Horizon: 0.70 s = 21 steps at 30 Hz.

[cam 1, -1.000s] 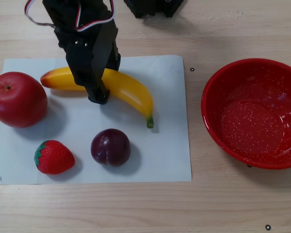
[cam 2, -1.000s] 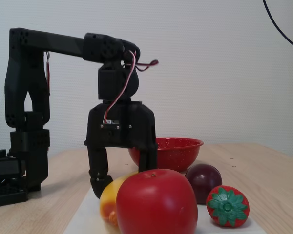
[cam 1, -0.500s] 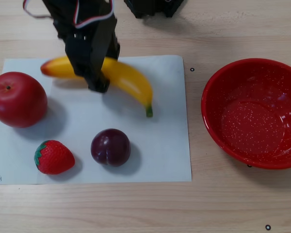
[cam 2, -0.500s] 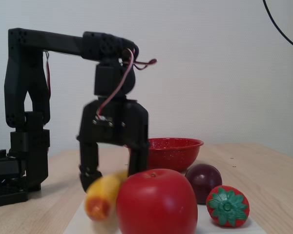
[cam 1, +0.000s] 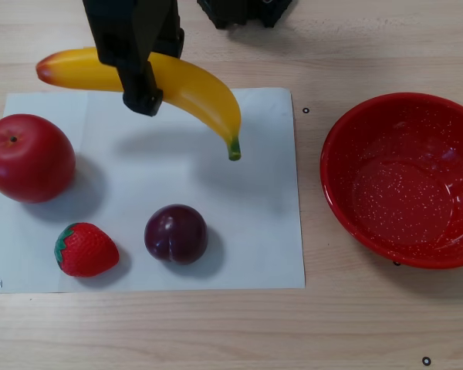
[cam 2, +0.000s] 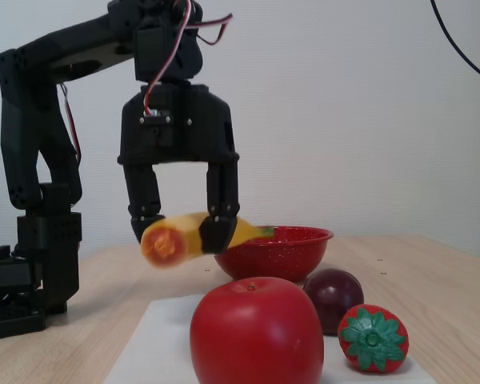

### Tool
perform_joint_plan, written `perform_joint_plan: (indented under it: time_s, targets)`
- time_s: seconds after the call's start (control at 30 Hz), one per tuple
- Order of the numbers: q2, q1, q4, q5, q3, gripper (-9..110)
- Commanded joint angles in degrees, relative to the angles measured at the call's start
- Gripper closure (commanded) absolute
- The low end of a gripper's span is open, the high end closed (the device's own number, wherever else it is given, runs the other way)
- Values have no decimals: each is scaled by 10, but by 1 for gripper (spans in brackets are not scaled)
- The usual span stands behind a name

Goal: Grasp the banana and put it in the red bowl.

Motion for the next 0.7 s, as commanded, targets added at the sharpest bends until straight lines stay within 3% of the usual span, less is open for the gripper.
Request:
perform_joint_plan:
  time_s: [0.0,0.67]
  targets:
    - [99,25,11,5,-96,101]
    - [76,381,-8,-156,-302,101]
